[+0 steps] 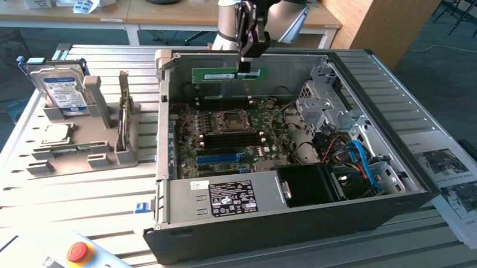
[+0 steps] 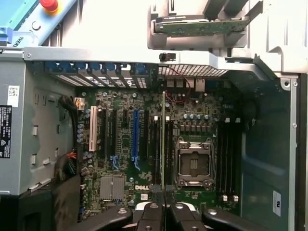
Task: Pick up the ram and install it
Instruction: 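Pick up the ram and move it above insertion slot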
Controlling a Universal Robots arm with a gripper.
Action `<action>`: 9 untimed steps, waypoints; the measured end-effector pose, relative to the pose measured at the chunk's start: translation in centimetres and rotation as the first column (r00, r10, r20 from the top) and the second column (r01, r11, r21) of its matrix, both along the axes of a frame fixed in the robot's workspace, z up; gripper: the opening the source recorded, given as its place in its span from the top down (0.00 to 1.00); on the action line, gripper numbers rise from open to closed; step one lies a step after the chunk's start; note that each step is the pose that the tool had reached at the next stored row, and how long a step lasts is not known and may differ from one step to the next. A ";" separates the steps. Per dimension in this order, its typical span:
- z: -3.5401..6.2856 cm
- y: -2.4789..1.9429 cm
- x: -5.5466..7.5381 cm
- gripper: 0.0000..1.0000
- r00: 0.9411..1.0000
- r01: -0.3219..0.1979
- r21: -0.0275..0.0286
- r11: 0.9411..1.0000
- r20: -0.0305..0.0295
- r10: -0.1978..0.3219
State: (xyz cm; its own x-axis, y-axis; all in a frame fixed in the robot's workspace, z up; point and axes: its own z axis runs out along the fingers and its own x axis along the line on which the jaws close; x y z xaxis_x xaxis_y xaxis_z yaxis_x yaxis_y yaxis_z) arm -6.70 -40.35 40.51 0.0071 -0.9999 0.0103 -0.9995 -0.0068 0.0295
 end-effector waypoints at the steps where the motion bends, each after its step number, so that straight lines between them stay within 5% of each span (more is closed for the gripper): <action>1: -0.03 0.12 0.0 0.88 1.000 0.000 0.000 1.000 0.000 0.000; 9: -0.20 0.91 0.0 0.88 1.000 0.000 0.002 1.000 0.002 0.000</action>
State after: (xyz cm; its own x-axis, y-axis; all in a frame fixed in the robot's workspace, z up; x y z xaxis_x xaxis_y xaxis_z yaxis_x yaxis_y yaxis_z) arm -6.71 -39.45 40.30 0.0070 -0.9999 0.0087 -0.9996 -0.0067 0.0274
